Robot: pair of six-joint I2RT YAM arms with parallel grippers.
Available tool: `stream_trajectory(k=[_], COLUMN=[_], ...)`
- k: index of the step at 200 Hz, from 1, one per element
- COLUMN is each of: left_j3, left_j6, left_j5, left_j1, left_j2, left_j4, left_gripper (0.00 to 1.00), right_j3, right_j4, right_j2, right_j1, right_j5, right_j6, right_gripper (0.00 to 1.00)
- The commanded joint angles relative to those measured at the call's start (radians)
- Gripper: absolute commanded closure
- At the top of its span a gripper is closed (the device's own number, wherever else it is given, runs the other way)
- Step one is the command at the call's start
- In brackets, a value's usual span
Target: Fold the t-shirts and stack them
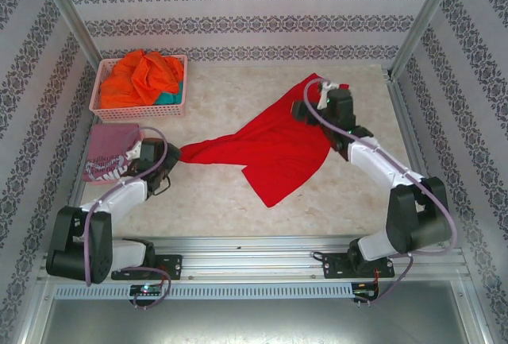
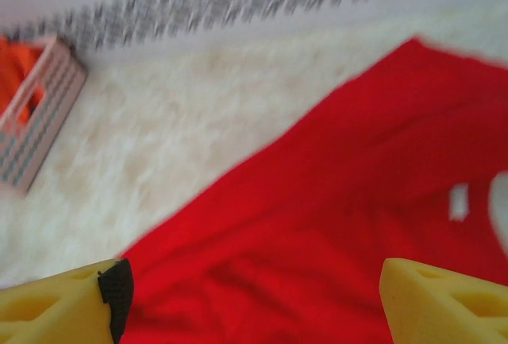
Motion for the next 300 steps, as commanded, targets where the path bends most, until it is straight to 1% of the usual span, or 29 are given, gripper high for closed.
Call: stream_trajectory(k=[1, 12, 34, 63, 76, 109, 130, 152, 191, 209, 231, 240, 256, 275, 286, 300], left_j3=[0.147, 0.198, 0.255, 0.251, 0.232, 0.198, 0.21, 0.227, 0.249, 0.231, 0.207, 0.202, 0.201, 0.201, 0.201, 0.201], left_j6=[0.043, 0.052, 0.042, -0.022, -0.063, -0.137, -0.152, -0.156, -0.162, -0.186, -0.212, -0.212, -0.198, -0.176, -0.168, -0.163], left_j5=[0.064, 0.084, 0.132, 0.197, 0.207, 0.208, 0.211, 0.184, 0.193, 0.212, 0.221, 0.216, 0.203, 0.177, 0.167, 0.165], left_j1=[0.02, 0.021, 0.021, 0.02, 0.02, 0.021, 0.023, 0.027, 0.035, 0.035, 0.035, 0.035, 0.037, 0.038, 0.038, 0.04], left_j2=[0.073, 0.112, 0.175, 0.228, 0.238, 0.264, 0.289, 0.306, 0.357, 0.378, 0.389, 0.387, 0.373, 0.352, 0.345, 0.342], left_j4=[-0.155, -0.182, -0.198, -0.184, -0.172, -0.112, -0.08, -0.061, -0.03, 0.018, 0.072, 0.084, 0.091, 0.085, 0.082, 0.08], left_gripper=[0.22, 0.25, 0.3, 0.4, 0.44, 0.48, 0.51, 0.55, 0.63, 0.74, 0.95, 1.0, 1.0, 1.0, 1.0, 1.0], right_j3=[-0.088, -0.125, -0.171, -0.249, -0.279, -0.302, -0.292, -0.287, -0.314, -0.322, -0.31, -0.298, -0.278, -0.261, -0.26, -0.254], right_j4=[-0.017, -0.034, -0.092, -0.152, -0.158, -0.155, -0.139, -0.142, -0.162, -0.176, -0.217, -0.248, -0.31, -0.405, -0.438, -0.444], right_j2=[-0.044, -0.057, -0.086, -0.15, -0.168, -0.15, -0.125, -0.108, -0.131, -0.139, -0.116, -0.101, -0.084, -0.063, -0.052, -0.039], right_j1=[0.089, 0.141, 0.21, 0.278, 0.292, 0.309, 0.323, 0.336, 0.342, 0.347, 0.372, 0.389, 0.418, 0.434, 0.435, 0.446], right_j5=[0.028, 0.033, 0.055, 0.1, 0.101, 0.098, 0.09, 0.091, 0.102, 0.111, 0.132, 0.156, 0.211, 0.285, 0.297, 0.283], right_j6=[0.064, 0.093, 0.142, 0.241, 0.271, 0.293, 0.295, 0.3, 0.361, 0.391, 0.399, 0.403, 0.419, 0.49, 0.527, 0.541], right_gripper=[0.19, 0.19, 0.19, 0.23, 0.24, 0.24, 0.24, 0.24, 0.26, 0.27, 0.27, 0.27, 0.27, 0.29, 0.31, 0.33])
